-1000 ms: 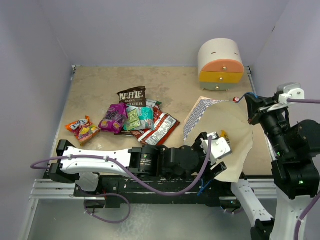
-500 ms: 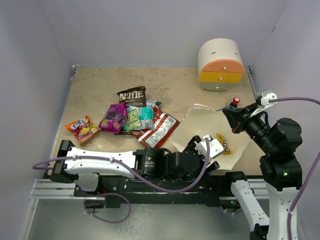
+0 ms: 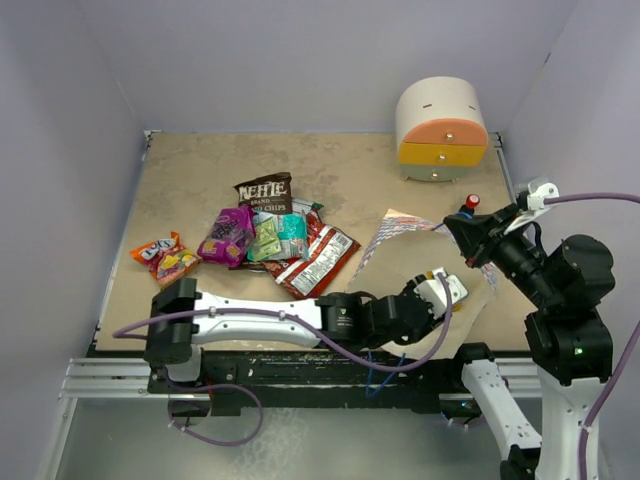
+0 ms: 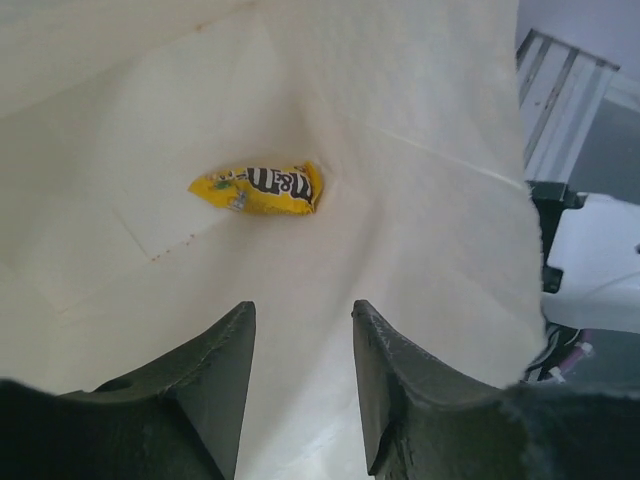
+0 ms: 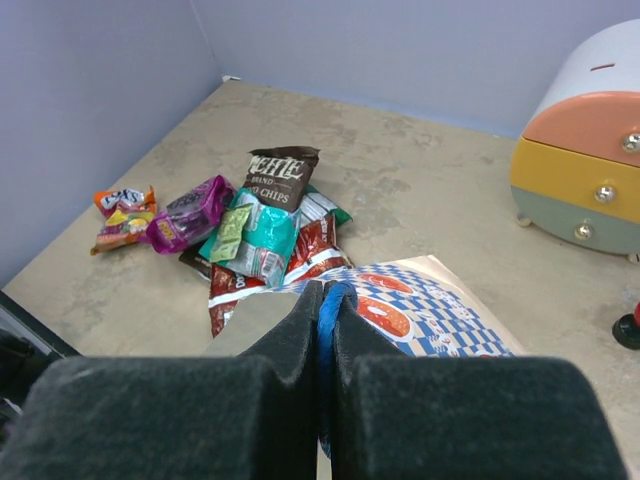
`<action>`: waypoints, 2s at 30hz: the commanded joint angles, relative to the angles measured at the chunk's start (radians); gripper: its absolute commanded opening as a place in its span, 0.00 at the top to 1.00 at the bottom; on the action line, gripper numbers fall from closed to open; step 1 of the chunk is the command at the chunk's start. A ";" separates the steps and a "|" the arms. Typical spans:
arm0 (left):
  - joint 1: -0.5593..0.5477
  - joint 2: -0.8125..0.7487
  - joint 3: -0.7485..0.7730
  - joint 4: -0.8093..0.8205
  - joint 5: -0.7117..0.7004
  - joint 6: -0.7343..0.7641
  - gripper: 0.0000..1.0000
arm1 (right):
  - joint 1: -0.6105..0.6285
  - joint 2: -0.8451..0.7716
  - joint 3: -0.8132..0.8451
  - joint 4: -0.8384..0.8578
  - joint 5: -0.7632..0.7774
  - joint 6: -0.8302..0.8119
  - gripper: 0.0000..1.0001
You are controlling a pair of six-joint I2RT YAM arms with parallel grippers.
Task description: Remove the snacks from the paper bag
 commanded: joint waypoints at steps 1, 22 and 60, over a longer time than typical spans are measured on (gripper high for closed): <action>-0.002 0.057 -0.017 0.187 0.002 0.067 0.54 | 0.000 0.031 0.059 0.007 -0.009 -0.014 1.00; 0.139 0.464 0.116 0.261 -0.029 0.265 0.26 | 0.000 0.062 0.114 -0.056 0.002 -0.049 1.00; 0.214 0.577 0.333 0.127 0.197 0.262 0.68 | 0.000 0.113 0.120 -0.022 0.025 -0.043 1.00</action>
